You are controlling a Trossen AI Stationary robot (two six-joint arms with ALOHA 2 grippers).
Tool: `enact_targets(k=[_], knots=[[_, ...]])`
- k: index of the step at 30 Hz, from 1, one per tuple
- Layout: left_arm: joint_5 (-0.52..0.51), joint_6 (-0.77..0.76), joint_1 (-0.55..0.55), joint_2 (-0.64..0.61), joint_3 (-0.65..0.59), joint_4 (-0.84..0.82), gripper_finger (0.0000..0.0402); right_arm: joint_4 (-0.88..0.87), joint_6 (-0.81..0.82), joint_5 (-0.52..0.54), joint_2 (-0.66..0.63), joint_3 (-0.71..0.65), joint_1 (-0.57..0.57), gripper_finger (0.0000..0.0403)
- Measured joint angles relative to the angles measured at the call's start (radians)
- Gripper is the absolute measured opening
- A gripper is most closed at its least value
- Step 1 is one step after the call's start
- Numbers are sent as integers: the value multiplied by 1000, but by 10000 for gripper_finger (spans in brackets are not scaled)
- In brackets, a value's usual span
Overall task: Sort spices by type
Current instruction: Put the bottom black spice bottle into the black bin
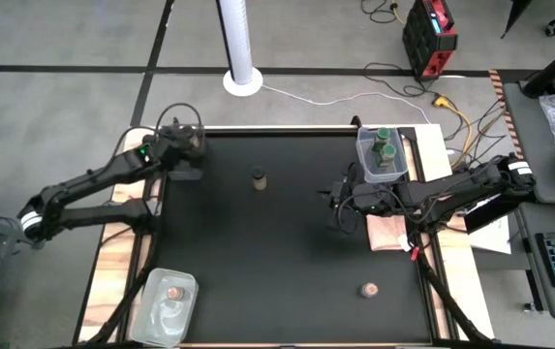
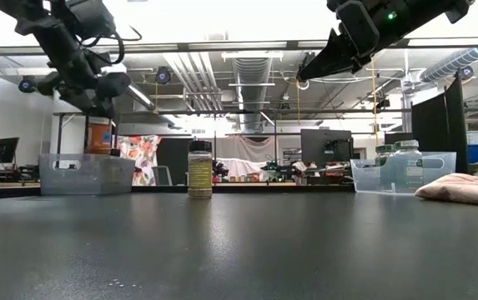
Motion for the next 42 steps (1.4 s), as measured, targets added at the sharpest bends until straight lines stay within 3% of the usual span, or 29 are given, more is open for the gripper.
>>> enact_targets(k=[5, 17, 42], knots=[[33, 17, 64, 9, -31, 39, 185, -1, 7, 0, 0, 0, 0, 9], [99, 40, 98, 24, -141, 189, 185, -2, 14, 0, 0, 0, 0, 9], [140, 82, 144, 211, -146, 339, 185, -84, 53, 0, -9, 0, 0, 9]])
